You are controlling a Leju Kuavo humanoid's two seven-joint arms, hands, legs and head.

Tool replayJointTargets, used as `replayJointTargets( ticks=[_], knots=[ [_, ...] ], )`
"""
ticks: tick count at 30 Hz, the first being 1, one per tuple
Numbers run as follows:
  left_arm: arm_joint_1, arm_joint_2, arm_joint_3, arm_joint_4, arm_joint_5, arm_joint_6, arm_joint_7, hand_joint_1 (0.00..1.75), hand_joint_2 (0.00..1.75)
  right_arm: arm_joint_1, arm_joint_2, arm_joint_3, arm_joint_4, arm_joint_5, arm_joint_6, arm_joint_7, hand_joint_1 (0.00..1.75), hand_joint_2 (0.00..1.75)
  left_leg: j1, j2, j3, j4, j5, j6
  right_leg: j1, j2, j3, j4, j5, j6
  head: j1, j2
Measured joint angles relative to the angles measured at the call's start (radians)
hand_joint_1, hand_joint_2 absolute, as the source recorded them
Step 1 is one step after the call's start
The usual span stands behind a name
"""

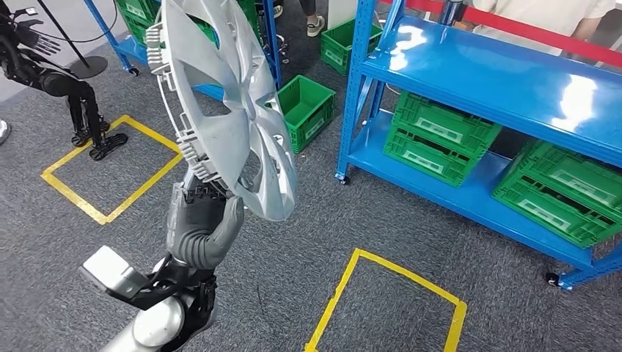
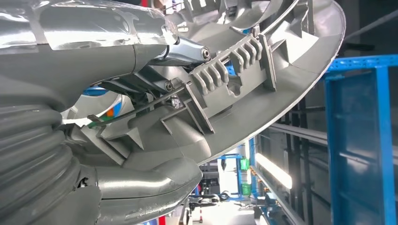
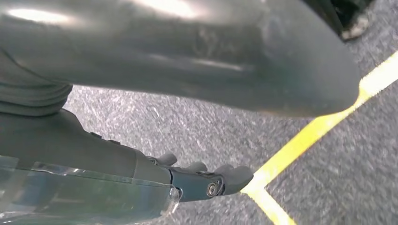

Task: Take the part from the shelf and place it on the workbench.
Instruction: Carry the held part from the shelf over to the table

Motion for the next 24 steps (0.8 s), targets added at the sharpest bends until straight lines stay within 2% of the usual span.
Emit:
replayJointTargets(
  ticks=[1,2,3,4,5,6,7,9,10,11,13,14,16,18,19,20,21,23,24],
  knots=[
    [0.0,0.0,0.001,0.0,0.0,0.0,0.0,1.75,1.75,0.0,0.0,0.0,0.0,-0.002,-0.001,-0.001,0.0,0.0,0.0,0.019,-0.022,0.051,-0.033,-0.001,0.0,-0.004,0.0,-0.002,0.003,-0.003,-0.002,0.0],
    [0.001,0.0,0.001,-0.001,0.0,0.0,0.0,1.75,1.75,0.001,0.0,0.0,0.0,-0.003,-0.001,-0.002,0.0,0.0,0.0,0.027,-0.048,0.111,-0.066,-0.002,0.001,-0.007,-0.002,-0.002,0.004,-0.005,-0.004,0.0],
    [0.002,0.001,0.001,-0.001,0.0,0.0,0.0,1.75,1.75,0.002,0.001,0.0,0.0,-0.004,-0.001,-0.003,0.0,0.0,0.0,0.028,-0.071,0.167,-0.089,-0.003,0.003,-0.011,-0.004,-0.001,0.004,-0.006,-0.004,0.0],
    [0.002,0.001,0.001,0.0,0.0,0.0,0.0,1.75,1.75,0.003,0.001,0.0,0.0,-0.003,-0.001,-0.003,0.0,0.0,0.0,0.027,-0.083,0.199,-0.097,-0.004,0.004,-0.015,-0.005,0.0,0.004,-0.006,-0.004,0.0],
    [0.003,0.001,0.001,0.0,0.0,0.0,0.0,1.75,1.75,0.004,0.002,0.0,0.0,-0.003,-0.001,-0.003,0.0,0.0,0.0,0.027,-0.077,0.197,-0.085,-0.004,0.005,-0.019,-0.006,0.002,0.004,-0.006,-0.004,0.0],
    [0.003,0.002,0.001,0.0,0.0,0.0,0.0,1.75,1.75,0.004,0.003,0.0,0.0,-0.001,-0.001,-0.004,0.0,0.0,0.0,0.03,-0.054,0.16,-0.059,-0.003,0.006,-0.022,-0.006,0.005,0.003,-0.005,-0.004,0.0],
    [0.003,0.002,0.001,-0.001,0.0,0.0,0.001,1.75,1.75,0.004,0.005,0.0,0.0,0.002,-0.001,-0.005,0.0,0.0,-0.001,0.041,-0.019,0.098,-0.028,-0.001,0.006,-0.025,-0.006,0.009,0.001,-0.003,-0.004,0.0],
    [0.002,0.003,0.002,-0.001,0.0,0.0,0.001,1.75,1.75,0.003,0.006,0.0,0.0,0.007,-0.001,-0.006,0.0,0.0,-0.008,0.075,0.038,-0.008,0.003,0.006,0.012,-0.03,-0.009,0.018,-0.005,0.005,-0.005,0.0],
    [0.002,0.003,0.002,-0.001,0.0,0.0,0.002,1.75,1.75,0.003,0.006,0.0,0.0,0.009,-0.001,-0.006,0.0,0.0,-0.01,0.086,0.049,-0.033,0.005,0.011,0.014,-0.034,-0.01,0.022,-0.007,0.01,-0.005,0.0],
    [0.002,0.003,0.002,-0.002,-0.001,0.0,0.002,1.75,1.75,0.003,0.006,0.0,0.0,0.012,-0.001,-0.006,0.0,0.0,-0.013,0.085,0.049,-0.037,0.002,0.017,0.016,-0.041,-0.011,0.023,-0.008,0.014,-0.004,0.0],
    [0.002,0.004,0.002,-0.002,-0.001,0.0,0.002,1.75,1.75,0.002,0.005,0.0,0.0,0.016,-0.001,-0.006,0.0,0.0,-0.011,0.066,0.043,-0.038,0.009,0.029,0.015,-0.054,-0.012,0.025,-0.011,0.021,-0.003,0.0],
    [0.001,0.004,0.002,-0.002,-0.001,0.0,0.002,1.75,1.75,0.002,0.005,0.0,0.0,0.017,-0.001,-0.006,0.0,0.0,-0.01,0.056,0.041,-0.039,0.013,0.035,0.014,-0.052,-0.016,0.037,-0.023,0.027,-0.002,0.0],
    [0.001,0.004,0.002,-0.002,-0.002,0.0,0.002,1.75,1.75,0.001,0.005,0.0,0.0,0.018,-0.001,-0.006,0.0,0.0,-0.007,0.037,0.037,-0.041,0.019,0.044,0.009,-0.038,-0.049,0.117,-0.079,0.038,0.002,0.0],
    [0.001,0.005,0.002,-0.002,-0.002,0.0,0.002,1.75,1.75,0.0,0.005,0.0,0.0,0.018,-0.001,-0.006,0.0,0.0,-0.007,0.017,0.033,-0.04,0.022,0.049,0.006,-0.026,-0.106,0.249,-0.142,0.045,0.004,0.0],
    [0.001,0.005,0.002,-0.002,-0.002,0.0,0.002,1.75,1.75,0.0,0.006,0.0,0.0,0.018,-0.001,-0.006,0.0,0.0,-0.008,0.007,0.032,-0.04,0.023,0.05,0.005,-0.025,-0.126,0.294,-0.154,0.045,0.004,0.0],
    [0.002,0.005,0.002,-0.002,-0.002,0.0,0.003,1.75,1.75,0.0,0.006,0.0,0.001,0.018,-0.001,-0.006,0.0,0.0,-0.009,-0.004,0.032,-0.04,0.024,0.051,0.006,-0.023,-0.13,0.304,-0.145,0.042,0.004,0.0],
    [0.002,0.005,0.002,-0.002,-0.002,0.0,0.003,1.75,1.75,-0.001,0.006,0.0,0.001,0.018,-0.001,-0.006,0.0,0.0,-0.01,-0.015,0.032,-0.04,0.025,0.051,0.006,-0.019,-0.116,0.273,-0.117,0.038,0.004,0.0],
    [0.002,0.005,0.002,-0.003,-0.002,0.0,0.003,1.75,1.75,-0.003,0.004,0.0,0.001,0.018,-0.001,-0.006,0.0,0.0,-0.011,-0.033,0.035,-0.04,0.026,0.049,0.008,0.007,-0.057,0.143,-0.044,0.021,0.003,0.0],
    [0.001,0.005,0.002,-0.003,-0.003,0.0,0.003,1.75,1.75,-0.003,0.003,0.0,0.001,0.019,0.0,-0.006,0.0,0.0,-0.012,-0.042,0.034,-0.04,0.027,0.046,0.009,0.023,-0.03,0.085,-0.02,0.013,0.002,0.0]
  ],
)
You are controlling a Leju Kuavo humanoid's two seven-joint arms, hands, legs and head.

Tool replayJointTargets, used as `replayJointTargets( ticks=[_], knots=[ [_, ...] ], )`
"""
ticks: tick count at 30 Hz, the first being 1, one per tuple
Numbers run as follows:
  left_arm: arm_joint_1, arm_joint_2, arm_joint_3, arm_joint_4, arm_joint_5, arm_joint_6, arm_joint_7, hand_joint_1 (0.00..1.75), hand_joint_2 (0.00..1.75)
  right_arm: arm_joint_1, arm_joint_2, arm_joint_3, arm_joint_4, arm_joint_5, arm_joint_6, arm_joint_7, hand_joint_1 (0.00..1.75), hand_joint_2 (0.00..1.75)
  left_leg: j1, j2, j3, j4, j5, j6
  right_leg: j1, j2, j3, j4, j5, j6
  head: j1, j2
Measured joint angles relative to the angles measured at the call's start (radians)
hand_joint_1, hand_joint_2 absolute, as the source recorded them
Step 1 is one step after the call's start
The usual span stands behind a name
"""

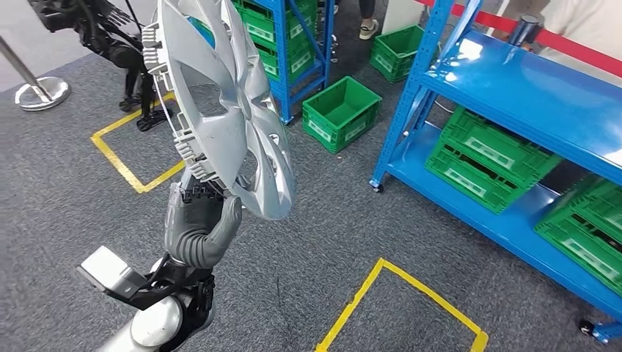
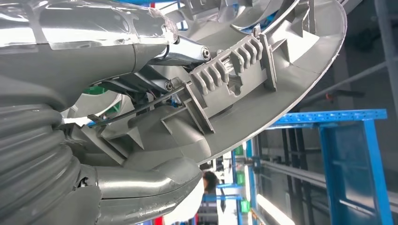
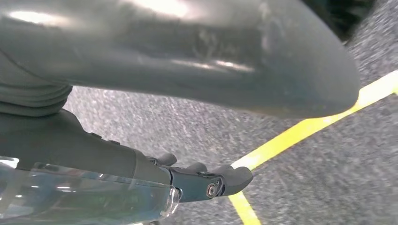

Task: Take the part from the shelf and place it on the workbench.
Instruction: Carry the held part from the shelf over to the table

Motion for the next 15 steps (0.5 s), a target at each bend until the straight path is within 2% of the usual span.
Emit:
replayJointTargets(
  ticks=[2,4,6,8,9,10,11,12,13,14,15],
  knots=[
    [0.0,0.0,0.0,0.0,-0.001,0.0,0.001,1.75,1.75,-0.002,-0.003,0.0,-0.001,0.0,0.002,-0.001,0.0,0.0,0.003,-0.015,-0.007,0.0,0.005,-0.01,0.003,0.018,0.023,-0.055,0.009,-0.011,0.0,0.0],
    [0.0,0.0,0.0,-0.001,-0.002,0.0,0.003,1.75,1.75,-0.005,-0.002,0.0,-0.001,0.001,0.003,-0.002,0.0,0.0,0.006,-0.025,-0.014,-0.003,0.01,-0.022,0.002,0.004,0.027,-0.071,0.012,-0.015,0.001,0.0],
    [0.0,0.001,0.0,-0.001,-0.002,0.0,0.004,1.75,1.75,-0.006,-0.001,0.0,-0.002,0.003,0.003,-0.002,0.0,0.0,0.003,0.012,-0.029,0.022,-0.013,-0.031,-0.002,-0.013,0.033,-0.092,0.024,-0.02,-0.002,0.0],
    [-0.001,0.001,0.0,-0.002,-0.002,0.0,0.004,1.75,1.75,-0.004,0.0,0.0,-0.003,0.006,0.004,-0.001,0.0,0.0,0.003,0.059,-0.073,0.121,-0.075,-0.038,-0.003,-0.032,0.036,-0.103,0.031,-0.024,-0.007,0.0],
    [0.0,0.001,0.0,-0.002,-0.002,0.0,0.004,1.75,1.75,-0.003,-0.001,0.0,-0.003,0.008,0.004,-0.001,0.0,0.0,0.006,0.065,-0.102,0.185,-0.105,-0.043,-0.003,-0.042,0.035,-0.103,0.032,-0.024,-0.008,0.0],
    [0.001,0.001,0.0,-0.001,-0.002,0.0,0.004,1.75,1.75,-0.002,0.0,0.0,-0.003,0.009,0.004,-0.001,0.0,0.0,0.01,0.066,-0.123,0.234,-0.122,-0.048,-0.003,-0.051,0.035,-0.103,0.032,-0.024,-0.008,0.0],
    [0.003,0.001,0.0,-0.001,-0.002,0.0,0.004,1.75,1.75,-0.001,0.001,0.0,-0.003,0.01,0.005,-0.001,0.0,0.0,0.013,0.068,-0.13,0.253,-0.121,-0.053,-0.004,-0.06,0.035,-0.101,0.031,-0.023,-0.008,0.0],
    [0.003,0.002,0.0,-0.001,-0.002,0.001,0.005,1.75,1.75,-0.001,0.002,0.0,-0.003,0.011,0.005,-0.001,0.0,0.0,0.016,0.072,-0.117,0.235,-0.102,-0.056,-0.005,-0.068,0.035,-0.099,0.03,-0.021,-0.009,0.0],
    [0.004,0.002,0.0,-0.001,-0.002,0.002,0.005,1.75,1.75,-0.002,0.004,0.0,-0.004,0.011,0.005,-0.001,0.0,0.0,0.017,0.082,-0.086,0.181,-0.07,-0.059,-0.006,-0.076,0.035,-0.095,0.027,-0.017,-0.009,0.0],
    [0.003,0.002,0.0,-0.001,-0.002,0.003,0.005,1.75,1.75,-0.002,0.005,0.0,-0.004,0.012,0.005,-0.001,0.0,0.0,0.017,0.107,-0.049,0.115,-0.043,-0.062,-0.006,-0.082,0.035,-0.089,0.022,-0.01,-0.009,0.0],
    [0.003,0.002,0.001,-0.001,-0.002,0.003,0.005,1.75,1.75,-0.003,0.005,0.0,-0.004,0.012,0.005,0.0,0.0,0.0,0.016,0.129,-0.017,0.057,-0.024,-0.06,-0.005,-0.087,0.033,-0.08,0.016,-0.003,-0.011,0.0]
  ],
)
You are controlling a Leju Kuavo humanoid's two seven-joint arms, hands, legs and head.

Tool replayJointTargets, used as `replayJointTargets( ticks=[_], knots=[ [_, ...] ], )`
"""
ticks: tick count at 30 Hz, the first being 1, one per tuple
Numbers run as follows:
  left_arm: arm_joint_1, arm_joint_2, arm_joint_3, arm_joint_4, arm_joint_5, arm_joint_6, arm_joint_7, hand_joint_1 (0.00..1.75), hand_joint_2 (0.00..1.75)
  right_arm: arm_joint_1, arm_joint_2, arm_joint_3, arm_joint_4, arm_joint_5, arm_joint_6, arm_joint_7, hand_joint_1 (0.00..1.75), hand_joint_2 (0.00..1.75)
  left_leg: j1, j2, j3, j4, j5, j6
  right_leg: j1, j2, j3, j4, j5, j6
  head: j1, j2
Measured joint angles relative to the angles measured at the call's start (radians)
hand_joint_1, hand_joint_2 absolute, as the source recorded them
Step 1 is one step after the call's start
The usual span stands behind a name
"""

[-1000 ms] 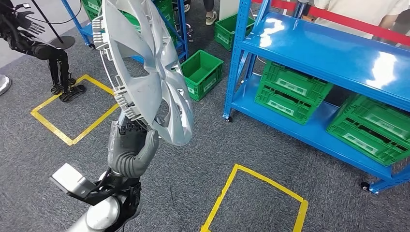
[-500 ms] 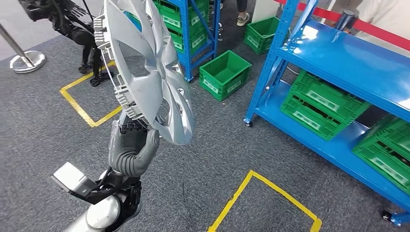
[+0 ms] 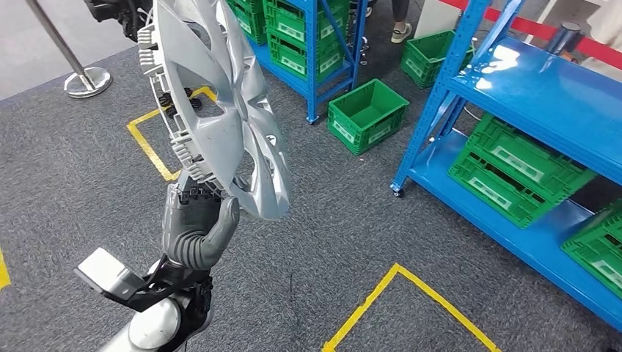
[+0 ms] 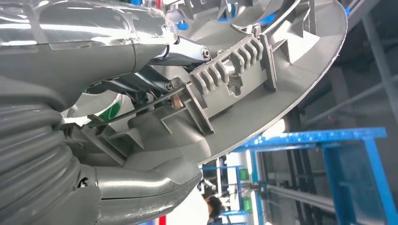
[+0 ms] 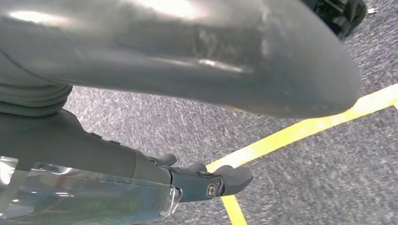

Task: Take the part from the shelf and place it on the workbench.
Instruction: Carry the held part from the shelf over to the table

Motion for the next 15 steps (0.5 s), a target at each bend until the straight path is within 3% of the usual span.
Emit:
replayJointTargets(
  ticks=[2,4,6,7,9,10,11,12,13,15],
  knots=[
    [0.001,0.0,0.0,-0.001,0.0,0.001,0.0,1.75,1.75,-0.001,0.0,0.0,0.0,0.003,0.0,0.001,0.0,0.0,-0.005,0.026,0.024,-0.052,0.006,0.013,0.006,-0.013,-0.003,0.011,-0.008,0.011,0.0,0.0],
    [0.003,0.001,-0.001,-0.002,-0.006,0.006,0.002,1.75,1.75,-0.001,0.0,0.0,0.0,0.007,0.0,0.004,0.0,0.0,-0.007,0.005,0.018,-0.053,0.01,0.031,0.007,-0.029,-0.003,0.012,-0.01,0.018,0.002,0.0],
    [0.005,0.002,-0.001,-0.004,-0.022,0.02,0.008,1.75,1.75,-0.001,0.0,0.0,0.0,0.01,-0.001,0.007,0.0,0.0,-0.005,-0.019,0.014,-0.054,0.016,0.042,0.002,-0.012,-0.011,0.037,-0.036,0.028,0.003,0.0],
    [0.005,0.002,0.0,-0.006,-0.03,0.028,0.011,1.75,1.75,0.0,0.0,0.0,0.0,0.011,-0.004,0.008,0.0,0.0,-0.004,-0.03,0.012,-0.055,0.019,0.047,0.0,0.006,-0.026,0.076,-0.064,0.032,0.004,0.0],
    [0.01,0.002,0.002,-0.011,-0.033,0.039,0.017,1.75,1.75,0.002,-0.001,0.0,0.0,0.015,-0.01,0.007,0.0,0.0,-0.005,-0.054,0.007,-0.055,0.023,0.054,-0.002,0.035,-0.082,0.209,-0.135,0.036,0.006,0.0],
    [0.015,0.003,0.005,-0.014,-0.029,0.042,0.019,1.75,1.75,0.003,-0.002,0.0,0.0,0.016,-0.014,0.005,0.0,0.0,-0.006,-0.067,0.006,-0.055,0.024,0.056,-0.002,0.04,-0.109,0.269,-0.157,0.035,0.007,0.0],
    [0.023,0.004,0.009,-0.015,-0.024,0.043,0.02,1.75,1.75,0.004,-0.001,0.0,0.0,0.017,-0.019,0.001,0.0,0.0,-0.007,-0.08,0.005,-0.055,0.025,0.057,-0.001,0.042,-0.125,0.301,-0.161,0.032,0.007,0.0],
    [0.031,0.004,0.013,-0.017,-0.02,0.043,0.02,1.75,1.75,0.004,-0.001,0.0,0.0,0.018,-0.023,-0.003,0.0,0.0,-0.008,-0.092,0.005,-0.055,0.026,0.058,-0.001,0.045,-0.122,0.294,-0.143,0.028,0.007,0.0],
    [0.038,0.004,0.015,-0.019,-0.018,0.044,0.02,1.75,1.75,0.004,0.0,0.0,0.0,0.018,-0.027,-0.008,0.0,0.0,-0.009,-0.104,0.006,-0.055,0.026,0.058,-0.001,0.049,-0.103,0.25,-0.11,0.022,0.007,0.0],
    [0.046,0.005,0.018,-0.025,-0.019,0.043,0.021,1.75,1.75,0.004,0.0,0.0,0.0,0.023,-0.032,-0.017,0.0,0.0,-0.01,-0.126,0.007,-0.054,0.028,0.055,0.0,0.077,-0.042,0.115,-0.039,0.005,0.007,0.0]
  ],
)
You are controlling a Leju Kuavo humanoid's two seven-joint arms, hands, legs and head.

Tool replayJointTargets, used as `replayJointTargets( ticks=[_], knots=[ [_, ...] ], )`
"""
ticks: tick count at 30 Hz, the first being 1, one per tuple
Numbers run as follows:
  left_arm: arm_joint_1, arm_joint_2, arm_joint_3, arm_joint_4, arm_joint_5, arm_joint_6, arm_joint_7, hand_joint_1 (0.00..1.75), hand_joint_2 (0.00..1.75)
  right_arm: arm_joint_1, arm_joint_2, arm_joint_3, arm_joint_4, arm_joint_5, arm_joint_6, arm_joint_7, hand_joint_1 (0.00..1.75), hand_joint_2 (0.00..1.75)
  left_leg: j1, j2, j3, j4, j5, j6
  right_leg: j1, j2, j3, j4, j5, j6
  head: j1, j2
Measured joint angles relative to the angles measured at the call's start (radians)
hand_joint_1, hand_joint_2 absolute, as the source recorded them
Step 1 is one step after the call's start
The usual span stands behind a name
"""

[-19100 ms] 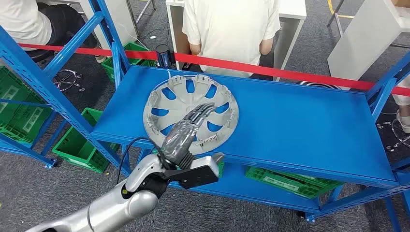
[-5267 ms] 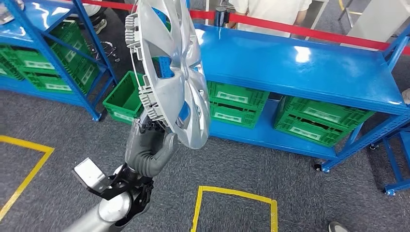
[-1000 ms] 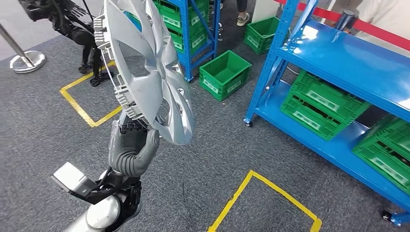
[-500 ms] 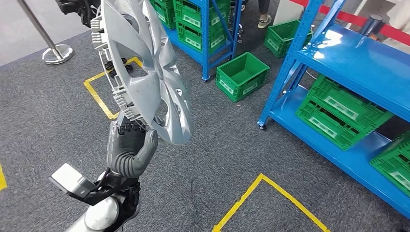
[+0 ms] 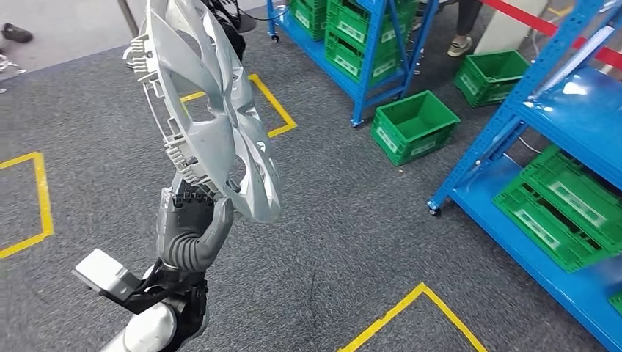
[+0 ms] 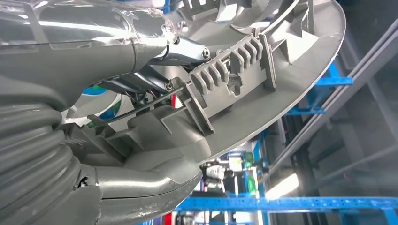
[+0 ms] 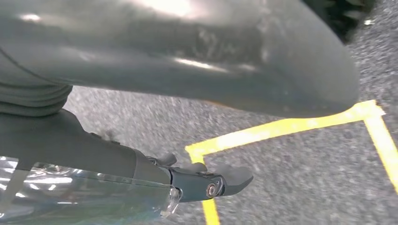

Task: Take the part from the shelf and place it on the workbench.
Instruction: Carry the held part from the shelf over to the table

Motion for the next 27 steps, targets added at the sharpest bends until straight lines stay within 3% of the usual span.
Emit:
replayJointTargets(
  ticks=[2,4,6,8,9,11,12,13,15,17,18,20,22,25,26,27],
  knots=[
    [0.005,0.0,0.003,-0.01,-0.008,0.0,0.007,1.75,1.75,-0.001,0.001,0.0,0.0,0.013,-0.004,-0.009,0.0,0.0,0.002,-0.017,-0.006,0.001,0.004,-0.008,0.003,0.023,0.036,-0.083,0.025,-0.012,0.0,0.0],
    [0.012,0.001,0.005,-0.021,-0.013,0.001,0.023,1.75,1.75,-0.002,0.005,0.002,-0.001,0.025,-0.011,-0.013,0.0,0.0,0.004,-0.03,-0.012,-0.002,0.01,-0.021,0.004,0.017,0.041,-0.099,0.023,-0.014,0.001,0.0],
    [0.024,0.006,0.007,-0.029,-0.009,0.001,0.037,1.75,1.75,-0.002,0.012,0.002,-0.003,0.027,-0.02,-0.013,0.0,0.0,0.0,-0.002,-0.021,0.01,-0.002,-0.031,0.0,0.001,0.046,-0.116,0.032,-0.017,-0.002,0.0],
    [0.03,0.011,0.007,-0.032,-0.001,-0.002,0.036,1.75,1.75,0.002,0.017,0.002,-0.004,0.022,-0.027,-0.013,0.0,0.0,-0.001,0.049,-0.056,0.087,-0.056,-0.038,-0.003,-0.018,0.049,-0.13,0.042,-0.021,-0.008,0.0],
    [0.029,0.012,0.007,-0.032,0.003,-0.005,0.033,1.75,1.75,0.006,0.017,0.002,-0.003,0.019,-0.029,-0.012,0.0,0.0,0.0,0.061,-0.084,0.148,-0.09,-0.042,-0.003,-0.028,0.049,-0.131,0.043,-0.023,-0.011,0.0],
    [0.03,0.012,0.007,-0.031,0.012,-0.013,0.022,1.75,1.75,0.013,0.017,0.001,-0.003,0.013,-0.03,-0.01,0.0,0.0,0.005,0.064,-0.124,0.243,-0.125,-0.049,-0.002,-0.047,0.049,-0.13,0.043,-0.023,-0.011,0.0],
    [0.029,0.012,0.007,-0.029,0.017,-0.016,0.016,1.75,1.75,0.016,0.017,0.001,-0.003,0.009,-0.032,-0.01,0.0,0.0,0.007,0.066,-0.122,0.246,-0.115,-0.052,-0.002,-0.056,0.049,-0.129,0.042,-0.022,-0.012,0.0],
    [0.027,0.012,0.007,-0.027,0.022,-0.02,0.01,1.75,1.75,0.018,0.016,0.002,-0.003,0.004,-0.034,-0.01,0.0,0.0,0.009,0.072,-0.101,0.211,-0.089,-0.054,-0.003,-0.065,0.049,-0.127,0.04,-0.019,-0.012,0.0],
    [0.016,0.012,0.006,-0.021,0.03,-0.028,-0.001,1.75,1.75,0.018,0.016,0.001,-0.003,-0.01,-0.042,-0.013,0.0,0.0,0.007,0.112,-0.029,0.084,-0.033,-0.055,-0.002,-0.078,0.049,-0.117,0.032,-0.008,-0.013,0.0],
    [0.001,0.012,0.006,-0.017,0.034,-0.041,-0.004,1.75,1.75,0.016,0.015,0.001,-0.003,-0.023,-0.049,-0.02,0.0,0.0,0.002,0.144,0.011,0.009,-0.016,-0.043,0.003,-0.089,0.047,-0.105,0.024,0.004,-0.013,0.0],
    [-0.006,0.012,0.005,-0.014,0.034,-0.047,-0.004,1.75,1.75,0.015,0.014,0.001,-0.003,-0.027,-0.051,-0.023,0.0,0.0,-0.001,0.143,0.013,0.002,-0.02,-0.035,0.005,-0.095,0.047,-0.103,0.022,0.008,-0.011,0.0],
    [-0.021,0.013,0.005,-0.01,0.034,-0.06,0.004,1.75,1.75,0.013,0.014,0.0,-0.003,-0.029,-0.052,-0.027,0.0,0.0,-0.001,0.121,0.009,0.001,-0.015,-0.02,0.002,-0.104,0.049,-0.101,0.018,0.014,-0.008,0.0],
    [-0.04,0.013,0.004,-0.007,0.031,-0.068,0.014,1.75,1.75,0.012,0.015,0.0,-0.003,-0.027,-0.053,-0.027,0.0,0.0,0.001,0.097,0.005,-0.001,-0.008,-0.008,-0.002,-0.081,0.036,-0.064,-0.016,0.024,-0.006,0.0],
    [-0.063,0.012,0.002,-0.007,0.019,-0.072,0.028,1.75,1.75,0.012,0.018,0.0,-0.003,-0.025,-0.055,-0.03,0.0,0.0,0.001,0.059,-0.004,-0.001,-0.001,0.004,-0.005,-0.038,-0.044,0.124,-0.116,0.03,-0.002,0.0],
    [-0.066,0.013,0.002,-0.006,0.015,-0.072,0.032,1.75,1.75,0.011,0.02,0.0,-0.003,-0.025,-0.056,-0.031,0.0,0.0,-0.001,0.045,-0.006,-0.001,0.001,0.006,-0.005,-0.035,-0.067,0.174,-0.131,0.029,-0.002,0.0],
    [-0.068,0.013,0.002,-0.005,0.013,-0.072,0.035,1.75,1.75,0.011,0.021,0.0,-0.003,-0.025,-0.058,-0.031,0.0,0.0,-0.002,0.031,-0.006,-0.001,0.002,0.007,-0.005,-0.033,-0.074,0.188,-0.124,0.026,-0.002,0.0]
  ],
)
